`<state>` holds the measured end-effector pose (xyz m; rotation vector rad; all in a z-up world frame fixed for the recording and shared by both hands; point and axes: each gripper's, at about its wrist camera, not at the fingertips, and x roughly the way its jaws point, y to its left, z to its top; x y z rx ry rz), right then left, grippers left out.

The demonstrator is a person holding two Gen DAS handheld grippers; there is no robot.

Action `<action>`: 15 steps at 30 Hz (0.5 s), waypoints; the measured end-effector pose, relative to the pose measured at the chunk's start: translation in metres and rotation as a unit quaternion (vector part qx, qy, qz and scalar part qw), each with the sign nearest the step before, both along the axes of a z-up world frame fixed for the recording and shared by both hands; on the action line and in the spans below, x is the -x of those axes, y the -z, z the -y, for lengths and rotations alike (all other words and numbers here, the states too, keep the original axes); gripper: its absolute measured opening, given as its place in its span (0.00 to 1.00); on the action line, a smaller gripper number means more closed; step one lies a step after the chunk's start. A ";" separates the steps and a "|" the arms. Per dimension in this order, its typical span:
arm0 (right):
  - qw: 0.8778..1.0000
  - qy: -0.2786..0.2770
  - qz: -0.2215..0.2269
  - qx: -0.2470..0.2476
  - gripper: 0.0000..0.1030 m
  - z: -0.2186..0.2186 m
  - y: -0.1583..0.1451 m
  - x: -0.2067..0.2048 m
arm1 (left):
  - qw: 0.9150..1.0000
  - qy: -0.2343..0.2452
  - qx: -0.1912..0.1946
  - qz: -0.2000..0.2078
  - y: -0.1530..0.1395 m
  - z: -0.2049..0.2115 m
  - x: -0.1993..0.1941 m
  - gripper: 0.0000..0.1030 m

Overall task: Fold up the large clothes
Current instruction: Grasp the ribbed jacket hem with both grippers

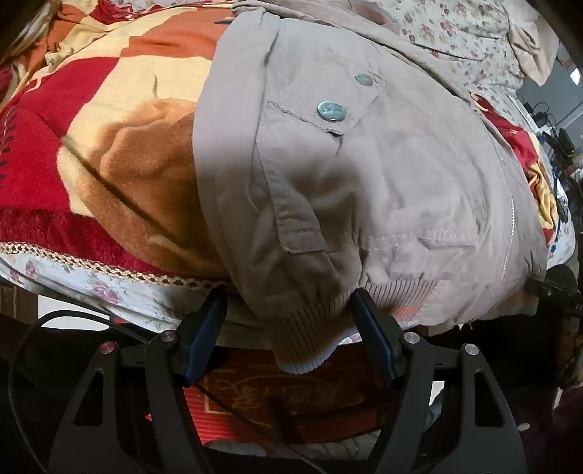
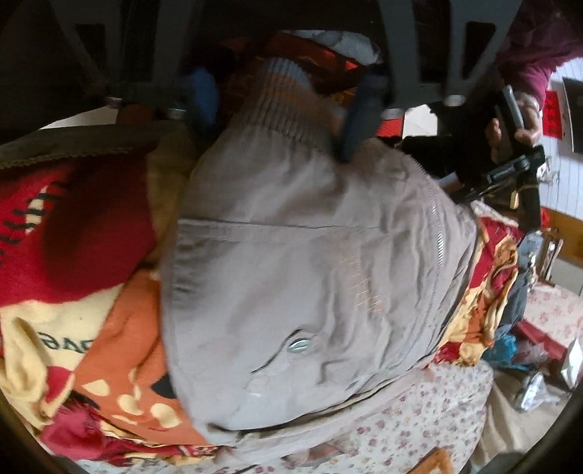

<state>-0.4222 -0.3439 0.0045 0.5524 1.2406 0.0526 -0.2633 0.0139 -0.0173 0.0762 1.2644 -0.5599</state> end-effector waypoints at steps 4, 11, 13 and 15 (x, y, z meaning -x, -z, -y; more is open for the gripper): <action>0.999 -0.035 0.009 0.019 0.38 -0.007 -0.008 0.001 | 1.000 0.011 0.013 0.004 -0.004 0.002 0.002 0.69; 1.000 -0.030 -0.006 0.007 0.42 -0.004 0.002 -0.007 | 1.000 0.003 0.025 -0.002 -0.002 0.003 -0.004 0.68; 0.999 -0.035 -0.008 0.008 0.43 -0.006 0.004 -0.010 | 1.000 0.005 0.025 -0.001 -0.001 0.002 -0.003 0.68; 0.999 -0.037 -0.008 0.009 0.43 -0.006 0.004 -0.011 | 1.000 0.009 0.029 -0.003 -0.001 0.003 -0.003 0.59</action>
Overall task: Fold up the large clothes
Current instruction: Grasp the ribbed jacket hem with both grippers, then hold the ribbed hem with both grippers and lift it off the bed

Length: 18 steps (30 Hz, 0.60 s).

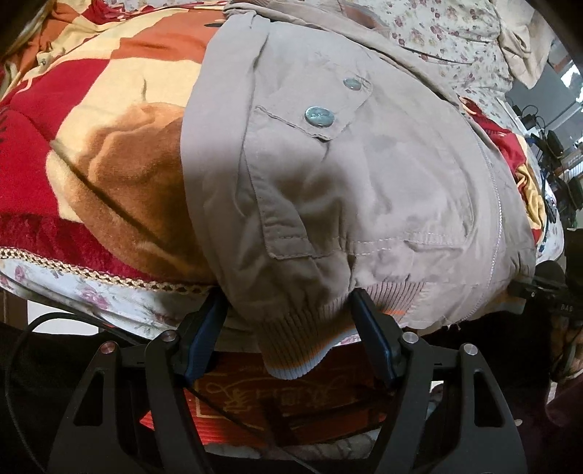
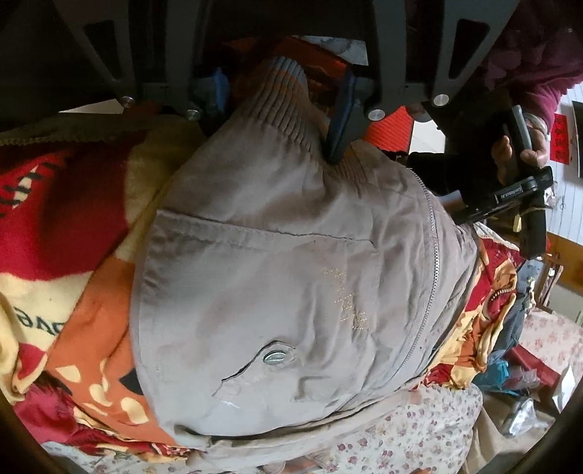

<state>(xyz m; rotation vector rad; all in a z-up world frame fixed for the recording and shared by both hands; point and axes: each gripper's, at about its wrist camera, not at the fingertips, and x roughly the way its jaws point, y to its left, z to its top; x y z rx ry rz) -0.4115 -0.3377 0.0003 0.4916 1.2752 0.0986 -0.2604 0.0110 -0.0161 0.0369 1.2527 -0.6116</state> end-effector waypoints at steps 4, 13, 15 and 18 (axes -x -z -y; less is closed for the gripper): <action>0.999 -0.017 0.021 0.018 0.28 -0.002 -0.014 0.006 | 1.000 -0.004 -0.002 0.014 -0.010 -0.004 0.005 0.29; 0.997 -0.013 0.080 -0.014 0.14 0.002 -0.050 0.021 | 0.997 0.003 0.056 0.051 -0.068 -0.016 0.018 0.12; 0.995 -0.013 0.098 -0.022 0.14 0.001 -0.058 0.020 | 0.996 0.001 0.072 0.054 -0.080 -0.018 0.016 0.12; 0.992 -0.008 0.121 -0.038 0.14 0.003 -0.071 0.020 | 0.994 -0.005 0.091 0.056 -0.094 -0.023 0.010 0.11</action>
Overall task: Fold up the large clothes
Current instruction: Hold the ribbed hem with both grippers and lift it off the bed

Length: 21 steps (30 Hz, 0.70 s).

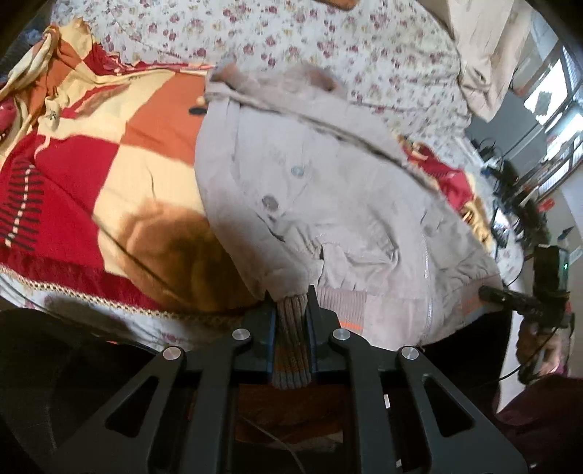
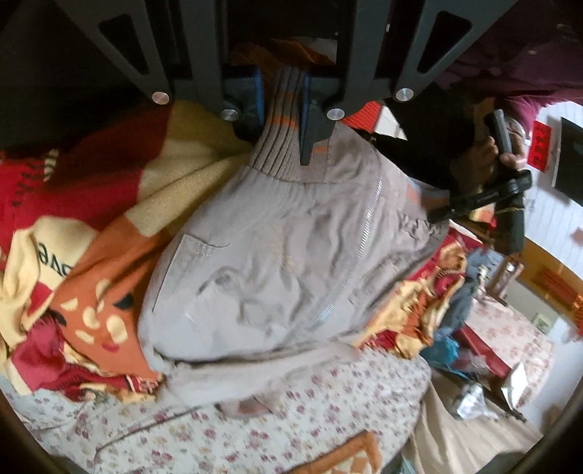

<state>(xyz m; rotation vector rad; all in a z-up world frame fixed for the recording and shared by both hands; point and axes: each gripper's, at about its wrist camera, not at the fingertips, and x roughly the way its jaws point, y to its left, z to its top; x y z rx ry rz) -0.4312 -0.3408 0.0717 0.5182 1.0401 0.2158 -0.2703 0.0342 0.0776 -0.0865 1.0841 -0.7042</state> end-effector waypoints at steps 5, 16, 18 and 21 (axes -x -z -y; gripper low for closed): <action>0.999 0.018 0.032 -0.034 0.13 0.017 -0.020 -0.001 | 1.000 -0.004 0.027 0.001 -0.022 0.003 -0.013 0.11; 1.000 0.002 -0.006 -0.016 0.14 0.013 -0.019 0.006 | 1.000 0.003 0.013 0.008 -0.029 0.002 -0.002 0.11; 1.000 -0.001 -0.025 -0.006 0.14 0.010 -0.010 0.008 | 1.000 0.002 0.008 0.002 -0.022 0.002 0.000 0.11; 0.999 -0.007 -0.042 0.018 0.14 0.005 -0.004 0.009 | 1.000 -0.002 -0.004 -0.002 -0.014 0.002 0.006 0.11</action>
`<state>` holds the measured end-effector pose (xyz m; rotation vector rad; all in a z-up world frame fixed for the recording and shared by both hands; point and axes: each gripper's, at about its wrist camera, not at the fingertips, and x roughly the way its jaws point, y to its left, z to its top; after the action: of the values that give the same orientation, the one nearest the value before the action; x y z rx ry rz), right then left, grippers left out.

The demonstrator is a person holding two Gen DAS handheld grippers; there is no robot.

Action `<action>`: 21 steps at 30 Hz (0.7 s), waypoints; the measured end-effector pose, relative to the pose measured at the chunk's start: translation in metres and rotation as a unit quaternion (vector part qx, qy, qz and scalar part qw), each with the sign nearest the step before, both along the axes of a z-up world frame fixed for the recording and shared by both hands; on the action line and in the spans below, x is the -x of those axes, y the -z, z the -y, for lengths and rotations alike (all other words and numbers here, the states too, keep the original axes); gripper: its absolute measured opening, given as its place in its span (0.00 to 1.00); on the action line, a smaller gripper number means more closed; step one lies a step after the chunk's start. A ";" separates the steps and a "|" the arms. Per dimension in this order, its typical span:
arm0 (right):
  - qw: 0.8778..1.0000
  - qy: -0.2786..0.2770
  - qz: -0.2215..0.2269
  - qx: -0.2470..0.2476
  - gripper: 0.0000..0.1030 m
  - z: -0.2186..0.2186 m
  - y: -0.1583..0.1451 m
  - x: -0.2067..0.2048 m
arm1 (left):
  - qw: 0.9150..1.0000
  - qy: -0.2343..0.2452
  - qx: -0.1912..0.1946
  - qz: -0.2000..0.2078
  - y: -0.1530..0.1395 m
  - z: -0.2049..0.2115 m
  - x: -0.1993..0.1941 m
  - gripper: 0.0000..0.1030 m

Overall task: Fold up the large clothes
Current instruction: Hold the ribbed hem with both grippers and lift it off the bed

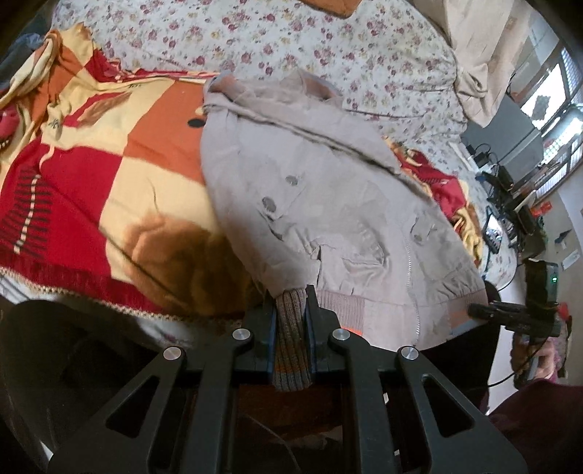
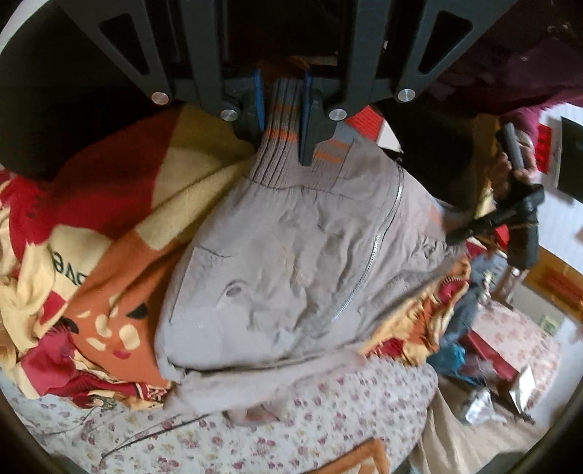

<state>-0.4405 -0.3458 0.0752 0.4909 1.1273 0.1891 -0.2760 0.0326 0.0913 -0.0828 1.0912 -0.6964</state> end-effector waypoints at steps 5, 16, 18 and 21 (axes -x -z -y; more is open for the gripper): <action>1.000 -0.014 -0.008 0.025 0.16 -0.007 -0.004 0.006 | 1.000 -0.004 -0.002 0.001 0.001 0.000 0.001 0.11; 0.998 -0.026 -0.015 0.054 0.39 -0.013 0.009 -0.009 | 1.000 -0.006 -0.002 -0.004 0.001 0.001 -0.001 0.11; 0.997 -0.035 -0.012 0.066 0.39 -0.016 0.008 -0.010 | 1.000 -0.007 -0.001 -0.008 0.004 0.002 -0.003 0.11; 0.994 -0.030 -0.035 0.095 0.40 -0.014 0.018 -0.010 | 1.000 -0.005 -0.003 -0.006 0.006 0.001 -0.003 0.11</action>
<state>-0.4301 -0.3320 0.0571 0.2971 1.2160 0.1168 -0.2735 0.0312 0.0854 -0.0880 1.1026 -0.6844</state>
